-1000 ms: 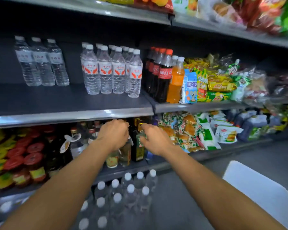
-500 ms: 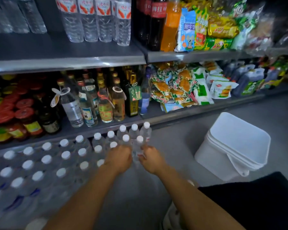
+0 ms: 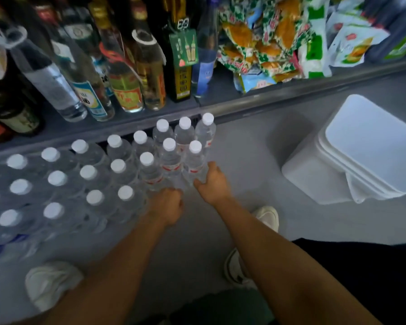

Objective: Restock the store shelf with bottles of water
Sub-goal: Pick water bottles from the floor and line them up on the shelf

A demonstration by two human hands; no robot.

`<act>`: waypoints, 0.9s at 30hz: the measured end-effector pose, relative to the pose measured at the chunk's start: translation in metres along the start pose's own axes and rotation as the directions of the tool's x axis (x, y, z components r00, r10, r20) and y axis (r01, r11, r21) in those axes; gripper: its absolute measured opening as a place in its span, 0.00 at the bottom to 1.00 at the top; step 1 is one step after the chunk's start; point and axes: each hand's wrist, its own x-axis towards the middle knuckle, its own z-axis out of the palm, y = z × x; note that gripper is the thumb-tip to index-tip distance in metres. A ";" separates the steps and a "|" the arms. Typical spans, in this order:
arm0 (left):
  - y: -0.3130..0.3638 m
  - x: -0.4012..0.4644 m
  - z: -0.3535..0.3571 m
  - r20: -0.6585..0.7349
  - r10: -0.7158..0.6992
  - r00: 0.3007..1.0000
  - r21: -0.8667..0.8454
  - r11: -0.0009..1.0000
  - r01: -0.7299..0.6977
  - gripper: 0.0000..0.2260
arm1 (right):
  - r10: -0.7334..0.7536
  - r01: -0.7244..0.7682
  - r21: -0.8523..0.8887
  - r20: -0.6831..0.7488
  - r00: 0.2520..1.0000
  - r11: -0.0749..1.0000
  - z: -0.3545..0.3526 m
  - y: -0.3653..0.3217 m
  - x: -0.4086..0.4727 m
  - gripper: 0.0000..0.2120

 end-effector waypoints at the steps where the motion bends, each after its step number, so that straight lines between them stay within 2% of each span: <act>1: 0.000 0.003 0.002 0.014 -0.005 1.000 0.007 1.000 0.005 0.13 | 0.010 -0.010 0.024 -0.015 1.000 1.000 0.003 -0.002 0.008 0.29; 4: -0.005 0.011 0.011 0.049 -0.027 0.998 -0.013 1.000 0.027 0.16 | 0.037 -0.034 0.069 -0.041 0.998 0.997 0.009 -0.012 0.030 0.33; 7: -0.012 0.014 0.020 0.086 -0.030 0.996 -0.050 0.998 0.035 0.14 | 0.040 -0.035 0.078 -0.062 0.997 0.996 0.014 -0.019 0.045 0.36; 13: -0.018 0.011 0.022 0.107 -0.052 0.993 -0.057 0.997 0.058 0.15 | -0.005 0.009 0.039 -0.094 0.996 0.999 0.008 -0.025 0.058 0.31; 22: -0.001 -0.013 -0.029 -0.076 0.027 0.997 -0.099 0.995 -0.034 0.06 | -0.036 0.027 -0.074 -0.123 0.992 0.997 -0.052 -0.041 0.016 0.22; 25: 0.006 -0.029 -0.060 -0.166 0.042 0.985 -0.103 0.993 -0.059 0.07 | -0.082 0.063 -0.116 -0.164 0.983 0.991 -0.087 -0.057 -0.006 0.27; 27: 0.012 -0.040 -0.085 -0.229 0.066 0.971 -0.093 0.992 -0.089 0.07 | -0.106 0.083 -0.117 -0.204 0.973 0.990 -0.112 -0.072 -0.020 0.25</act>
